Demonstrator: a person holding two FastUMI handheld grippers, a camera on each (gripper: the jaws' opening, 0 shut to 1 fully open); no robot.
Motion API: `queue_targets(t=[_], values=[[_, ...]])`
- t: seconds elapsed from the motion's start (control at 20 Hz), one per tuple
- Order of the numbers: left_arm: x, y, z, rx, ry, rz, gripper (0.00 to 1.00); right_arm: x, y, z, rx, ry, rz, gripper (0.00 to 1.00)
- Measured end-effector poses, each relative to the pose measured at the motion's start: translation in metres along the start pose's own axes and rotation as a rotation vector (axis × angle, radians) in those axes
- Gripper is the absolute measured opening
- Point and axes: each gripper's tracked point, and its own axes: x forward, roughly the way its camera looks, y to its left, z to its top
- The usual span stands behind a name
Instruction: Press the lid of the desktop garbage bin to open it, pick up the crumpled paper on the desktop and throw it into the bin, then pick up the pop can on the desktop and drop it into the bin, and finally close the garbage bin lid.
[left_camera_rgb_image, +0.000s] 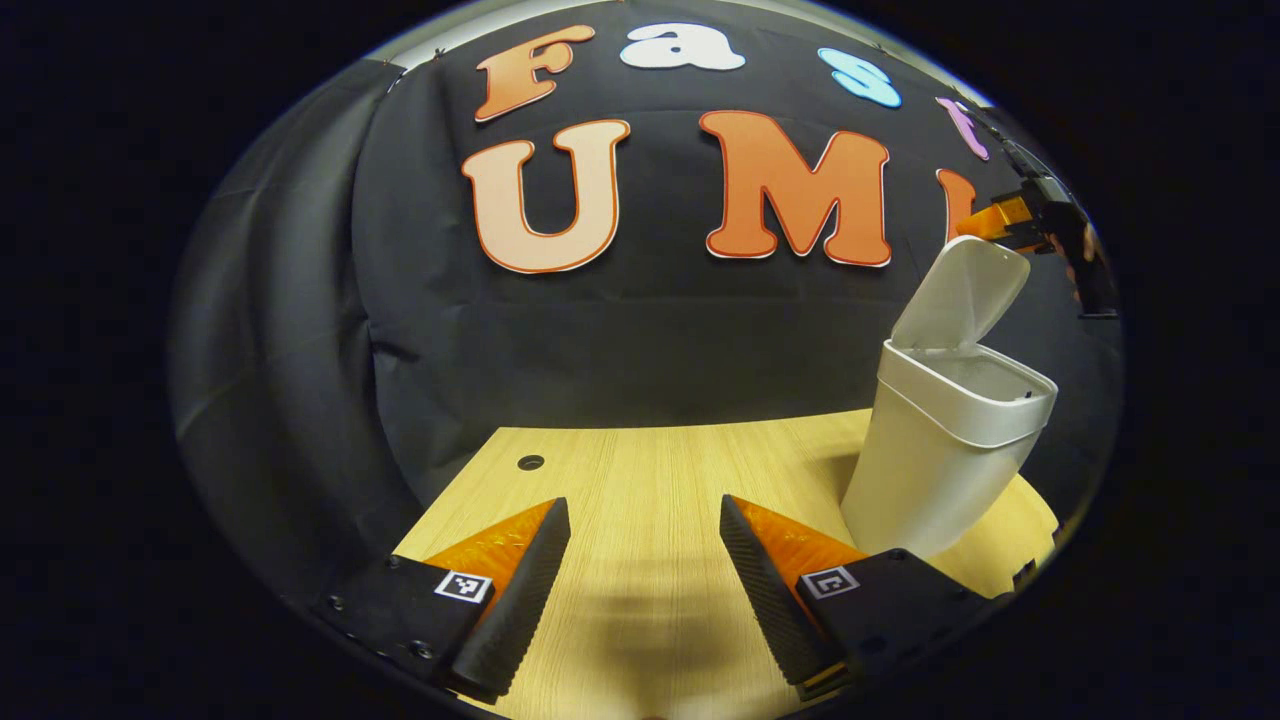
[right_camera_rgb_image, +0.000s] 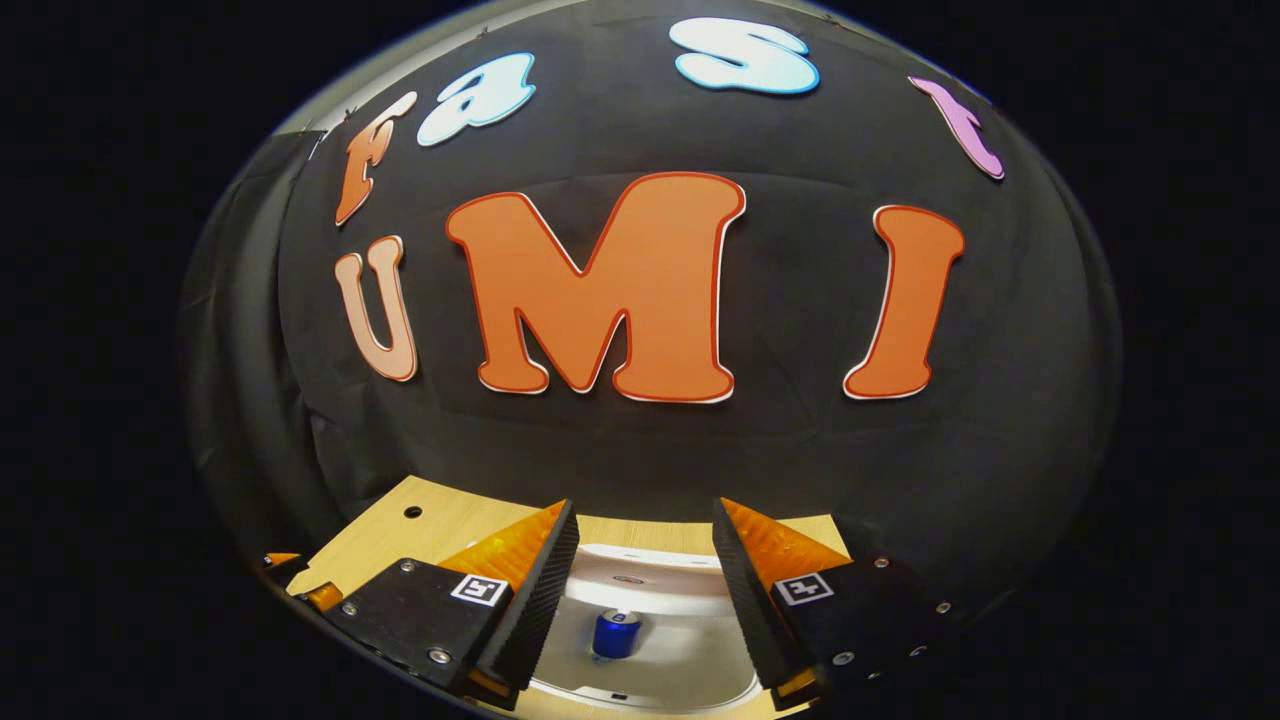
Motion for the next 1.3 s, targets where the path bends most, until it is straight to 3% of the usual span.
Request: queue_targets(t=[0.35, 0.45, 0.5, 0.6, 0.65, 0.7, 1.05, 1.2, 1.3], values=[[-0.001, -0.003, 0.005, 0.04, -0.003, -0.01, 0.96, -0.012, 0.005, -0.038, 0.023, 0.056, 0.027, 0.82], [-0.001, -0.003, 0.006, 0.051, -0.003, -0.008, 0.92, -0.015, 0.007, -0.049, 0.021, 0.072, 0.033, 0.81], [0.0, -0.004, 0.008, 0.059, -0.005, -0.007, 0.96, -0.016, 0.007, -0.053, 0.018, 0.075, 0.033, 0.81], [0.003, -0.008, 0.013, 0.071, -0.011, -0.01, 0.92, -0.018, 0.008, -0.059, 0.013, 0.074, 0.033, 0.8], [0.006, -0.01, 0.017, 0.073, -0.013, -0.015, 1.0, -0.021, 0.009, -0.066, 0.014, 0.077, 0.033, 0.79], [0.005, -0.012, 0.017, 0.074, -0.012, -0.019, 0.96, -0.022, 0.01, -0.071, 0.017, 0.081, 0.036, 0.79], [0.004, -0.021, 0.016, 0.069, -0.003, -0.04, 1.0, -0.029, 0.013, -0.112, 0.007, 0.141, 0.035, 0.8], [0.003, -0.022, 0.017, 0.061, -0.002, -0.045, 0.96, -0.032, 0.012, -0.127, -0.02, 0.168, 0.021, 0.72], [0.002, -0.023, 0.015, 0.056, 0.002, -0.046, 1.0, -0.035, 0.01, -0.13, -0.024, 0.174, 0.013, 0.65]])
